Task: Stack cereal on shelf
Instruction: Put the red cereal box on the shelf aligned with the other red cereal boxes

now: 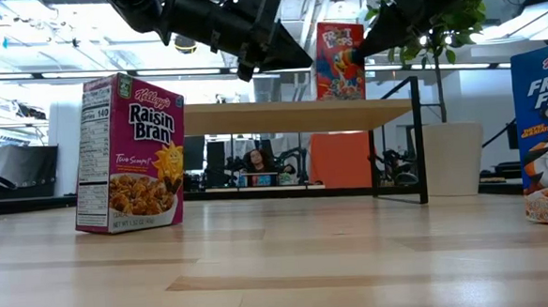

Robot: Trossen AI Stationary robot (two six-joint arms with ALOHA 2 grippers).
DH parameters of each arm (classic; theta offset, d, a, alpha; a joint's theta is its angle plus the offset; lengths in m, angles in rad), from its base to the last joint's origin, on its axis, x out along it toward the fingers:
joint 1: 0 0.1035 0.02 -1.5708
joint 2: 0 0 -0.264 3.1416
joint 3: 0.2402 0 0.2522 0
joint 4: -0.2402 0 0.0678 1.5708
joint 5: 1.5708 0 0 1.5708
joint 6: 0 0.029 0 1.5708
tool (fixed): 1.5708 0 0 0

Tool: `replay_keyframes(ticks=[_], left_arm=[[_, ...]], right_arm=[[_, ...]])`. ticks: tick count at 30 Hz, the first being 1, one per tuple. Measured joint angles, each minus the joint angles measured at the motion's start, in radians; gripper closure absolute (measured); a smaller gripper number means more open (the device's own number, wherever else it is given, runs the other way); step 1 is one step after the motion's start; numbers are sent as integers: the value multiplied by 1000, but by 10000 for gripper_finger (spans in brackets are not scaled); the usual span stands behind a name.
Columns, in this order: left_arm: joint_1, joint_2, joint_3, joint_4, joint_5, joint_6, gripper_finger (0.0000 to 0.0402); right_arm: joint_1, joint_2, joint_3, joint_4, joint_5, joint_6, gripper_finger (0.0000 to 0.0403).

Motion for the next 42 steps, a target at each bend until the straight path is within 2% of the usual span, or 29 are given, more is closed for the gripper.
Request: replay_keyframes(ticks=[13, 22, 27, 38, 42], left_arm=[[1, 0, 0, 48, -3, 14, 402], [8, 0, 0, 67, -23, 18, 402], [12, 0, 0, 70, -23, 9, 401], [11, 0, 0, 75, -19, -7, 401], [11, 0, 0, 86, 28, -12, 401]], right_arm=[[12, 0, 0, -5, 0, 16, 374], [12, 0, 0, -5, -1, 16, 386], [12, 0, 0, -19, -1, 18, 373], [38, -67, -1, -45, 2, 26, 388], [38, -96, -1, -50, 2, 32, 380]])
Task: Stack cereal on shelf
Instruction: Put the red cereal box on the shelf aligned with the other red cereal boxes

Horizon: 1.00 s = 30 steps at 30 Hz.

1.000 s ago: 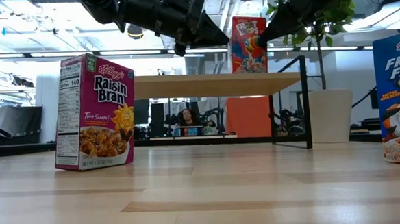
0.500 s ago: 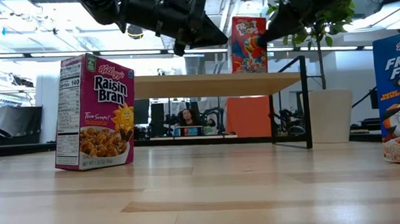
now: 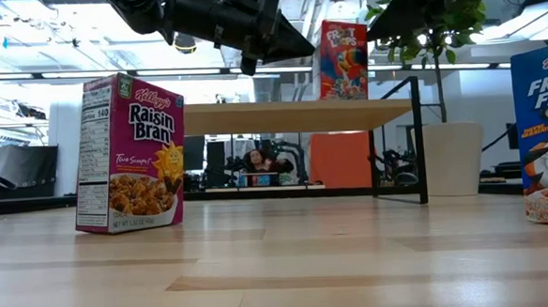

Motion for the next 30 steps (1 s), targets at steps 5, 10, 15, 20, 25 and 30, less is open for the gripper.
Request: replay_keyframes(ticks=[5, 10, 15, 20, 25, 30], left_arm=[[1, 0, 0, 0, -23, -3, 401], [2, 0, 0, -2, -28, -3, 401], [2, 0, 0, 19, -28, -3, 401], [2, 0, 0, 35, -28, -3, 401], [3, 0, 0, 37, -27, -3, 401], [3, 0, 0, 38, -27, -7, 401]], right_arm=[[0, -16, 0, 3, 1, 2, 369], [0, -14, 0, -8, -1, 1, 378], [0, -14, 0, -22, -1, 2, 386], [0, -14, 0, -22, 0, 4, 374], [-1, -14, 0, -22, 0, 4, 371], [-1, -14, 0, -22, 0, 2, 383]])
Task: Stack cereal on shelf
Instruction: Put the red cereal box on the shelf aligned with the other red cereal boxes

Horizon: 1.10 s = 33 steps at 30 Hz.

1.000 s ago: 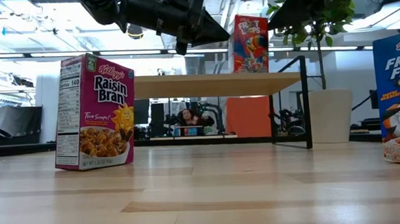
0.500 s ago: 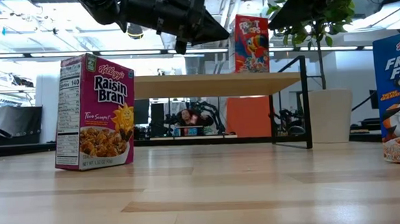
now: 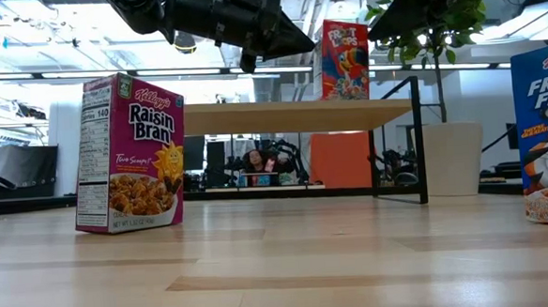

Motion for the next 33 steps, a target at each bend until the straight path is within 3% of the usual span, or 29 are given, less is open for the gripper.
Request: replay_keyframes(ticks=[33], left_arm=[[0, 0, 0, 40, -19, -11, 401]], right_arm=[[0, 0, 0, 0, 8, 0, 375]])
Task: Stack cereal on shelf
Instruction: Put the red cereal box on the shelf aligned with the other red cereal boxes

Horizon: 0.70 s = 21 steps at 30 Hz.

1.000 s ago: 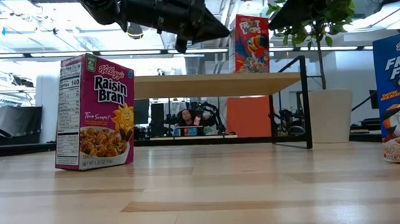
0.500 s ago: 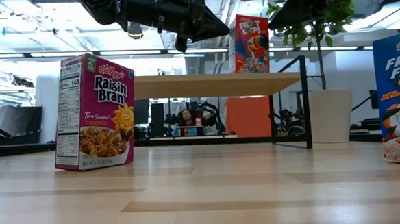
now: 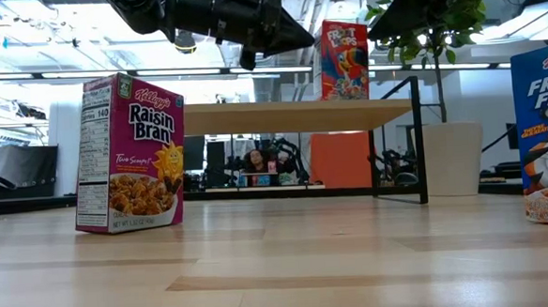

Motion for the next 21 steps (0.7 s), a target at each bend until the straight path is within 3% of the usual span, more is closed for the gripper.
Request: replay_keyframes(ticks=[18, 21], left_arm=[[0, 0, 0, 1, 0, -14, 401], [-2, -6, 0, -83, -29, 8, 401]], right_arm=[[0, 0, 0, 0, 6, 0, 375], [0, 0, 0, 0, 6, 0, 383]])
